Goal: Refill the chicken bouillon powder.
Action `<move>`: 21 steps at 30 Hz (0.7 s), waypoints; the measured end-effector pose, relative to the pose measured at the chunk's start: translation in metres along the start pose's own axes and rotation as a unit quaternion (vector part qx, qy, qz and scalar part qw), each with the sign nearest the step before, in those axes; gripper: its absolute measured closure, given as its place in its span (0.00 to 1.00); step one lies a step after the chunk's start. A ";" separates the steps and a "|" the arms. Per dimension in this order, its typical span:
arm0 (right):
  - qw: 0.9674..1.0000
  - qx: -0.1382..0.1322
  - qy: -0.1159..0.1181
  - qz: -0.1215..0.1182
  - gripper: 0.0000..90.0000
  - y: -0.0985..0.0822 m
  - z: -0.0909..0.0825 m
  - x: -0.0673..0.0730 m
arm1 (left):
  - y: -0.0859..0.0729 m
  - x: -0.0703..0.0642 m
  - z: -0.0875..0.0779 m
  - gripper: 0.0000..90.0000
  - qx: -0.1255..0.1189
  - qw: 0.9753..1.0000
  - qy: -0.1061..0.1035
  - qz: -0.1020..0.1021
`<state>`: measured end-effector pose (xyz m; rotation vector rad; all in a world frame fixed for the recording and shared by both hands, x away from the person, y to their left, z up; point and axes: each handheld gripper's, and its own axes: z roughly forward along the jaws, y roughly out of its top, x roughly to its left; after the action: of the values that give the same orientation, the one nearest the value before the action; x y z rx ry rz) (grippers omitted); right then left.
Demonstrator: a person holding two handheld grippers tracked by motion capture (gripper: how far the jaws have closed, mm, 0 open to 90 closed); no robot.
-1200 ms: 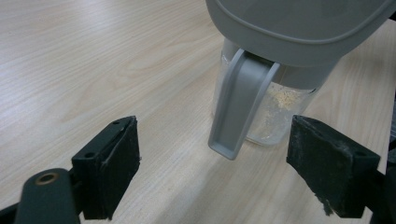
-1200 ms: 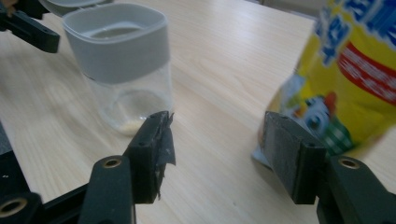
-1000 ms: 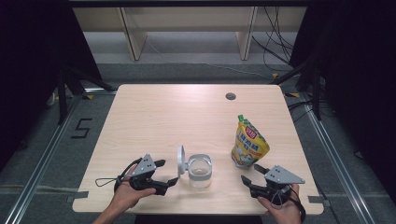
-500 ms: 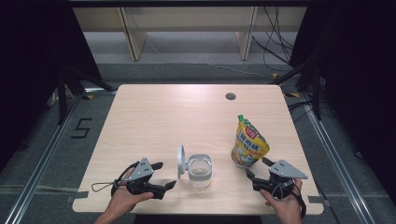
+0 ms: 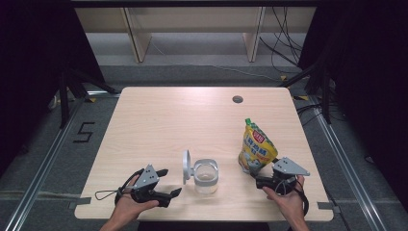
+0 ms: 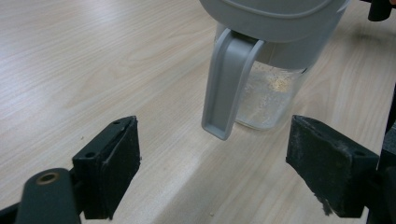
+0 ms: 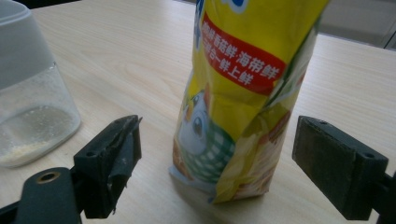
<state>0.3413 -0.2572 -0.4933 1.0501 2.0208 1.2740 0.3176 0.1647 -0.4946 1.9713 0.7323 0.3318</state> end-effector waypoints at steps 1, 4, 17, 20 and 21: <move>1.000 0.001 0.000 0.012 0.17 -0.001 0.003 0.000 | 0.001 0.001 0.000 0.19 0.001 1.000 0.003 0.009; 1.000 -0.008 -0.008 0.016 0.18 -0.001 0.007 -0.004 | 0.001 -0.001 0.002 0.19 0.001 1.000 -0.006 0.003; 0.998 -0.046 0.007 0.047 0.21 -0.010 0.025 -0.013 | 0.001 -0.003 0.006 0.19 0.000 1.000 -0.014 0.006; 0.997 -0.046 0.013 0.063 0.22 -0.010 0.026 -0.014 | 0.002 -0.001 0.007 0.19 0.001 1.000 -0.015 0.016; 0.996 -0.044 0.018 0.081 0.23 -0.010 0.026 -0.014 | 0.002 -0.003 0.006 0.19 0.002 1.000 -0.013 0.011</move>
<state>0.3652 -0.2583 -0.5129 1.1778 1.9182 1.4598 0.3194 0.1580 -0.4960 1.9852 0.6954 0.3185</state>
